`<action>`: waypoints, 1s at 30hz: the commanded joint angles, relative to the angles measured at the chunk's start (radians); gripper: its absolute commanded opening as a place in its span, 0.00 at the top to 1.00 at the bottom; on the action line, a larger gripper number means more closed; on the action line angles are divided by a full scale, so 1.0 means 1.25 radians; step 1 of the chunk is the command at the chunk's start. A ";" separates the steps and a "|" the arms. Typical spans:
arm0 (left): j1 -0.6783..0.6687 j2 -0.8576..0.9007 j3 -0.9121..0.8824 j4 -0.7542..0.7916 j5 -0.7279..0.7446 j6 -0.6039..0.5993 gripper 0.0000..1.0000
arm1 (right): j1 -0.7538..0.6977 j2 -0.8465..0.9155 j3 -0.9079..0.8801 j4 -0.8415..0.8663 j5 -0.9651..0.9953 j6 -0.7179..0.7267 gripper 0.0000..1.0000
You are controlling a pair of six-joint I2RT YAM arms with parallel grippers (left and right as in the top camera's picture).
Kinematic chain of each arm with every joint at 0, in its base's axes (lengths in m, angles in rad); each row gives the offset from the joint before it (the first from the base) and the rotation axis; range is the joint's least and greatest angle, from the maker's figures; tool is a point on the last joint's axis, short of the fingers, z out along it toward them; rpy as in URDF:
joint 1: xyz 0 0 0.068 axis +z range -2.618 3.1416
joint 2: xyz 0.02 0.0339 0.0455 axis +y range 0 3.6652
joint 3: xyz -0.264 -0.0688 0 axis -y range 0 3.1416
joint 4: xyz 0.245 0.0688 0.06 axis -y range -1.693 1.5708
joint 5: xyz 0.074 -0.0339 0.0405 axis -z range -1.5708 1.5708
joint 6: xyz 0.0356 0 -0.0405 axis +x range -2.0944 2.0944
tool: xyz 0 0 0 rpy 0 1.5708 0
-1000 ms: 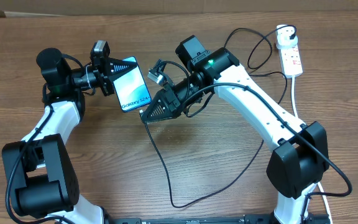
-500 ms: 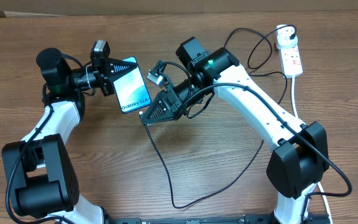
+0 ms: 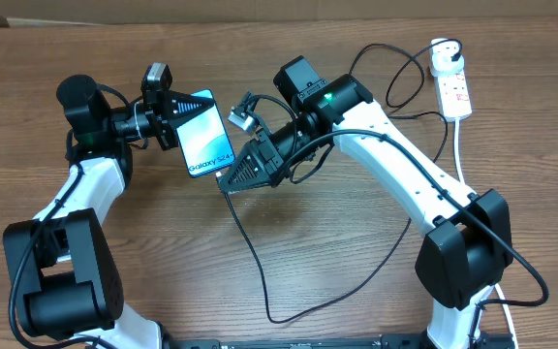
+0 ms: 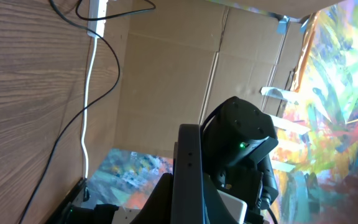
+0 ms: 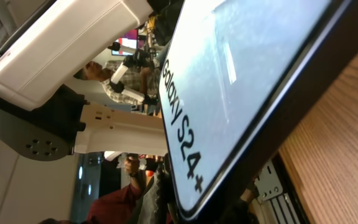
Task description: Plug charger to phone and switch on socket
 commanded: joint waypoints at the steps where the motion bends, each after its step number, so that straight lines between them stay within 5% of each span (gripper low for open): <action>1: 0.006 -0.002 0.021 0.004 0.017 0.009 0.96 | 0.005 0.007 -0.003 0.010 0.001 0.005 0.96; 30: 0.002 -0.002 0.021 0.004 0.018 0.010 0.96 | 0.021 0.010 -0.003 0.038 0.012 0.047 0.96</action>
